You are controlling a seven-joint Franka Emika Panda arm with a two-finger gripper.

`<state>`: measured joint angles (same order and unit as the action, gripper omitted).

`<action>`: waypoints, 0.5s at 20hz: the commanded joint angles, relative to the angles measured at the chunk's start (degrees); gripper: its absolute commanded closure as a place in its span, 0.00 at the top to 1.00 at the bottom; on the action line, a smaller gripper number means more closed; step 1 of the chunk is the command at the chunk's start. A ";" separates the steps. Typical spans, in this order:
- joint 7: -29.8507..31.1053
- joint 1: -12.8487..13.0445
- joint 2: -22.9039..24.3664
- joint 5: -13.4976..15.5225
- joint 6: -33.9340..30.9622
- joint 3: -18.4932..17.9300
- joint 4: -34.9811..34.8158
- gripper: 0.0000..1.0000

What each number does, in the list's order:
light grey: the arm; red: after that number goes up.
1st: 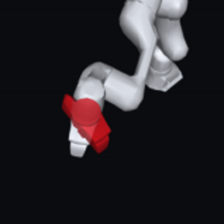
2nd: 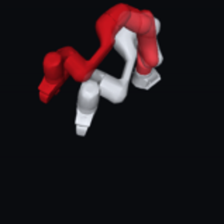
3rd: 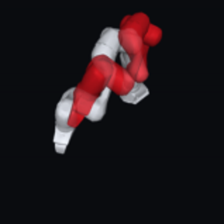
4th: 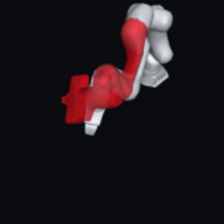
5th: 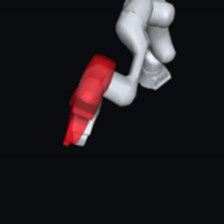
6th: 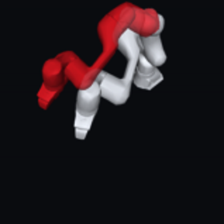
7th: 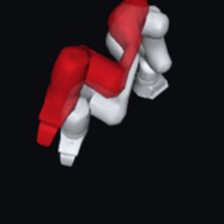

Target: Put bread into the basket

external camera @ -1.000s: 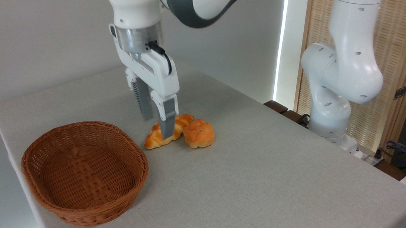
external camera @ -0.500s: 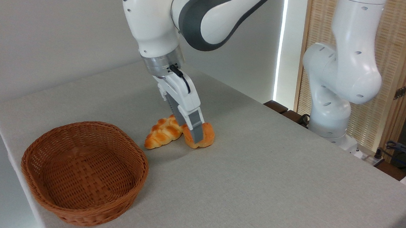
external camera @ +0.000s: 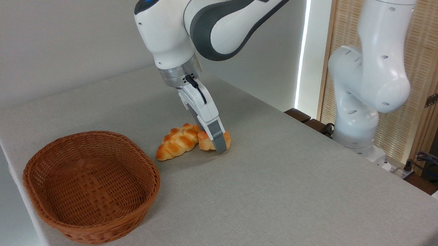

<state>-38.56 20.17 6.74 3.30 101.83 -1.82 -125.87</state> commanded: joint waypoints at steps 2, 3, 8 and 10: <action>-1.26 0.40 -0.76 1.01 -0.85 -0.46 -0.17 0.86; -1.26 0.40 -0.76 1.01 -0.85 -0.38 0.01 0.69; -1.26 0.40 -0.85 1.19 -0.76 -0.46 0.10 0.43; -1.26 0.49 -0.85 1.19 -0.76 -0.46 0.10 0.43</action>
<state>-38.56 20.34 6.32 3.45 101.84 -1.82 -125.86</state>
